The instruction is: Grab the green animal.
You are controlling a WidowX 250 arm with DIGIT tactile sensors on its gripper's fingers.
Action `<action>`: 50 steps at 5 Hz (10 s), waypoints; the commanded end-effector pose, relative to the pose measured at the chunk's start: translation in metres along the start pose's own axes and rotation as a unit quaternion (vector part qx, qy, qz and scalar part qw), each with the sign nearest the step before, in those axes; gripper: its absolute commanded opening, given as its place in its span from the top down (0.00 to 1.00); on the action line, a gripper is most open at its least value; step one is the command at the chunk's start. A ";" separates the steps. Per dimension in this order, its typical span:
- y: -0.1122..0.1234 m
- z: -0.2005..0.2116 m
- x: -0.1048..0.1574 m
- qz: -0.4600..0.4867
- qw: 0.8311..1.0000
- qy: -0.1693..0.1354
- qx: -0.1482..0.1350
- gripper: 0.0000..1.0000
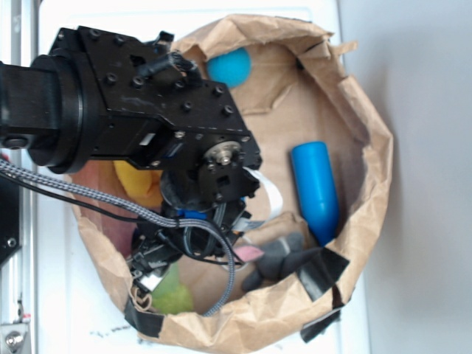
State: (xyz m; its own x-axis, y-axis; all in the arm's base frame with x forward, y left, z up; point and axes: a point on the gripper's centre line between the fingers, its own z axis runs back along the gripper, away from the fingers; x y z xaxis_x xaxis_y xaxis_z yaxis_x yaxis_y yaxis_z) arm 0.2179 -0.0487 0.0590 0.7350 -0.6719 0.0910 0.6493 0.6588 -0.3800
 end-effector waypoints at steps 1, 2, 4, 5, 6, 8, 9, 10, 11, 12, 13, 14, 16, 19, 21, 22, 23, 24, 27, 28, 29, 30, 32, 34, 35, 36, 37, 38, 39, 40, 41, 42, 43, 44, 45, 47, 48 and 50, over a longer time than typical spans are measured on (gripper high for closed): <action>-0.009 -0.001 0.007 -0.027 1.000 0.010 0.001 0.00; -0.011 -0.003 0.005 -0.038 0.999 0.025 -0.003 0.00; -0.019 -0.015 0.003 -0.049 0.999 0.021 0.008 0.00; -0.011 -0.030 0.012 -0.043 0.999 0.006 0.032 0.00; -0.013 -0.031 0.023 -0.043 0.998 0.004 0.037 0.00; -0.013 -0.031 0.023 -0.043 0.998 0.004 0.037 0.00; -0.013 -0.031 0.023 -0.043 0.998 0.004 0.037 0.00; -0.013 -0.031 0.023 -0.043 0.998 0.004 0.037 0.00; -0.022 -0.039 0.020 -0.048 0.999 0.015 0.017 0.00; -0.027 -0.046 0.025 -0.015 0.999 -0.048 0.016 0.00; -0.023 -0.045 0.029 -0.012 0.997 -0.061 0.038 0.00; -0.019 -0.037 0.031 -0.001 0.997 -0.071 0.027 0.00; -0.030 -0.040 0.030 -0.027 0.999 -0.038 0.018 0.00; -0.035 -0.035 0.020 -0.062 0.998 0.006 -0.002 0.00; -0.028 -0.025 0.026 -0.020 0.999 -0.044 -0.002 0.00; -0.021 -0.019 0.037 -0.007 0.999 -0.046 0.010 0.00; -0.011 -0.016 0.046 -0.001 0.999 -0.030 0.031 0.00; -0.012 -0.007 0.042 -0.006 0.999 -0.023 0.030 0.00; -0.038 -0.015 0.030 -0.045 0.999 0.005 -0.010 0.00; -0.044 -0.021 0.033 -0.054 0.998 0.004 -0.018 0.00; -0.045 -0.039 0.040 -0.033 0.999 -0.010 -0.008 0.00; -0.042 -0.070 0.046 -0.018 1.000 -0.005 0.002 0.00; -0.036 -0.081 0.045 -0.046 0.998 0.022 0.044 0.00; -0.027 -0.056 0.043 -0.046 0.997 -0.013 0.057 1.00; -0.027 -0.053 0.041 -0.047 0.997 -0.018 0.056 1.00; -0.027 -0.050 0.041 -0.046 0.997 -0.025 0.059 1.00; -0.025 -0.049 0.041 -0.044 0.997 -0.025 0.066 1.00; -0.021 -0.048 0.041 -0.033 0.996 -0.025 0.075 1.00; -0.019 -0.032 0.037 -0.012 0.995 -0.040 0.095 1.00; -0.014 0.003 0.022 0.044 0.993 -0.087 0.070 1.00; -0.026 0.035 0.007 0.105 0.975 -0.104 0.164 1.00; -0.035 0.054 -0.003 0.159 0.958 -0.091 0.221 1.00; -0.037 0.063 -0.007 0.194 0.944 -0.086 0.251 1.00; -0.037 0.052 -0.001 0.166 0.959 -0.069 0.219 0.62; -0.036 0.035 0.009 0.124 0.978 -0.054 0.161 0.00; -0.021 0.023 0.022 0.114 0.986 -0.047 0.114 0.00; -0.012 0.018 0.026 0.114 0.987 -0.044 0.105 0.00; -0.019 -0.003 0.028 0.083 0.991 -0.025 0.105 0.00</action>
State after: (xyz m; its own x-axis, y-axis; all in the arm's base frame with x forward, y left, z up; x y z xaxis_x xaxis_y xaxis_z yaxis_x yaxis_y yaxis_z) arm 0.2317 -0.0689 0.0616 0.8618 -0.5007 0.0812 0.5062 0.8391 -0.1992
